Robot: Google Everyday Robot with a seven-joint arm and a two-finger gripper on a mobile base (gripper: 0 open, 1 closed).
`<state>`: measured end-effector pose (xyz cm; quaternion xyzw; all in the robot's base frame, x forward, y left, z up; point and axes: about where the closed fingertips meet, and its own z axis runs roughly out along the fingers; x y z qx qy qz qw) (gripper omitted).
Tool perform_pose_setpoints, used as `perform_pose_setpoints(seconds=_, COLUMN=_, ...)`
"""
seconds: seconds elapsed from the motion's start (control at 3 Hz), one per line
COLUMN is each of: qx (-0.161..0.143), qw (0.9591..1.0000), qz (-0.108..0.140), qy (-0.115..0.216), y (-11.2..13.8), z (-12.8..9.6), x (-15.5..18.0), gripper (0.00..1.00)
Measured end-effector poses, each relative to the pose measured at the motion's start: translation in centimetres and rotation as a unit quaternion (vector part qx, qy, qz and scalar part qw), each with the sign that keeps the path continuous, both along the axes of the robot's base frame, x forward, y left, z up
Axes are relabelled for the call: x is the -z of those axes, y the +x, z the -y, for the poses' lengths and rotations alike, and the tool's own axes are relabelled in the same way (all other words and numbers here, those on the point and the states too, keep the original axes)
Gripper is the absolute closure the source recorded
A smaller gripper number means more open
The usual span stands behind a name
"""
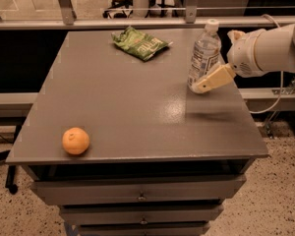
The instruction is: Move blue plastic bottle near orange
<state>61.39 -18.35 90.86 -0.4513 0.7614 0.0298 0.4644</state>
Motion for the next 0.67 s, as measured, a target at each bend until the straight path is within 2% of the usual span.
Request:
perform_pose_setpoints(seconds=0.33, qx=0.003, qw=0.9965, qz=-0.001, qy=0.084, y=1.8, z=-0.2, x=0.6, gripper=0.19)
perform_pose_setpoints(seconds=0.67, qx=0.0, qw=0.9878, qz=-0.014, qy=0.155, y=2.8, z=-0.5, x=0.8, gripper=0.41)
